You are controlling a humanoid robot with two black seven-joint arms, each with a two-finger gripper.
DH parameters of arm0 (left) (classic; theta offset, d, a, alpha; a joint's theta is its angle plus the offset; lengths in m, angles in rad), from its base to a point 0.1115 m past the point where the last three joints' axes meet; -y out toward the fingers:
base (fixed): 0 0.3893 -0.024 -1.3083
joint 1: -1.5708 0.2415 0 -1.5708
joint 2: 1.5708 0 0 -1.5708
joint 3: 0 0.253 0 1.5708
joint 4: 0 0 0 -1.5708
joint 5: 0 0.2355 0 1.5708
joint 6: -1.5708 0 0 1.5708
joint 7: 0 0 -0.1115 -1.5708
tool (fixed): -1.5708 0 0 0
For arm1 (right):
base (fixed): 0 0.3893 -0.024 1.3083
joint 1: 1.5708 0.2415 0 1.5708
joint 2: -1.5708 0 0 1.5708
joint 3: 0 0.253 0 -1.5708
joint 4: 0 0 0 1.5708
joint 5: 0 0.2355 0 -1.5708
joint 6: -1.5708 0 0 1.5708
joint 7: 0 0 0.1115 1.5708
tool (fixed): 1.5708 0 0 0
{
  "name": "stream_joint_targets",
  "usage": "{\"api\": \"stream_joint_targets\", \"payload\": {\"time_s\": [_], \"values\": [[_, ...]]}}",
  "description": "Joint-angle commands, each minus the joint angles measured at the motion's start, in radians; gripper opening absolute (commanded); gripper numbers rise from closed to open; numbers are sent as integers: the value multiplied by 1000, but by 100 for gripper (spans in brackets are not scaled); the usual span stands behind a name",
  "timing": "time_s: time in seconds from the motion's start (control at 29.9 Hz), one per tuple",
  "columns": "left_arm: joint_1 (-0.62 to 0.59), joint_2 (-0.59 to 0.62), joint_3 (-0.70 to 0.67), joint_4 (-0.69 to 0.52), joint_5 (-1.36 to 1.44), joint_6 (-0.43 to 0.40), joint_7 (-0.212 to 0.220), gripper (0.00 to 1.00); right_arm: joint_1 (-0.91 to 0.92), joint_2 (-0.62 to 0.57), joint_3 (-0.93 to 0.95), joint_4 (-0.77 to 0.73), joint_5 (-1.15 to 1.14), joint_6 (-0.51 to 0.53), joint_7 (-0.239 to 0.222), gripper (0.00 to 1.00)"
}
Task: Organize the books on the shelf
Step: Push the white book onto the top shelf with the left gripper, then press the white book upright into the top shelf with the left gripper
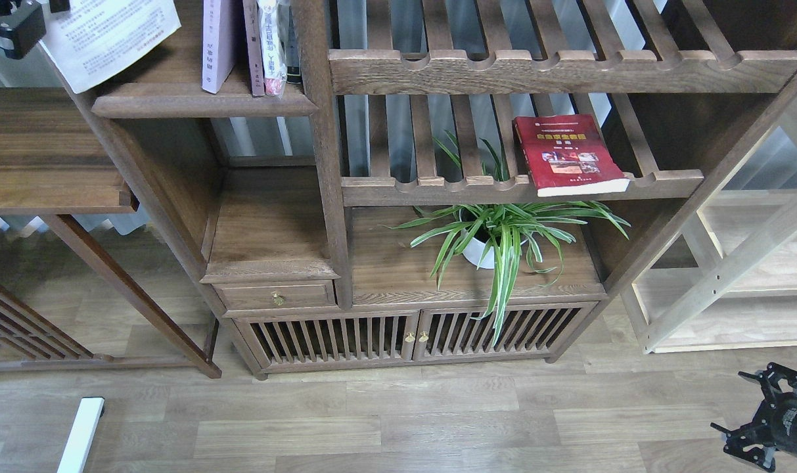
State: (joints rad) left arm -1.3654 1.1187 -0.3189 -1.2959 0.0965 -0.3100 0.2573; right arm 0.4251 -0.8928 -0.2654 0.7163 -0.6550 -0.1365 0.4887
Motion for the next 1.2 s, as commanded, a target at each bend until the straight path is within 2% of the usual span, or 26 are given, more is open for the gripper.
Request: {"api": "stream_joint_targets", "payload": {"time_s": [0.0,0.7,1.1,1.17], "values": [[-4,-22,0,15,0,38,7,0,0,2,0,0,0,0,0,100],[-75,-240,58,18,0,304,57,0,-20,-3,2,6,0,-11,0,100],[-98,-310,64,20,0,512,122,0,-32,-1,2,9,0,-18,0,100],[-100,-322,67,21,0,526,129,0,-32,-1,0,9,0,-25,0,100]]}}
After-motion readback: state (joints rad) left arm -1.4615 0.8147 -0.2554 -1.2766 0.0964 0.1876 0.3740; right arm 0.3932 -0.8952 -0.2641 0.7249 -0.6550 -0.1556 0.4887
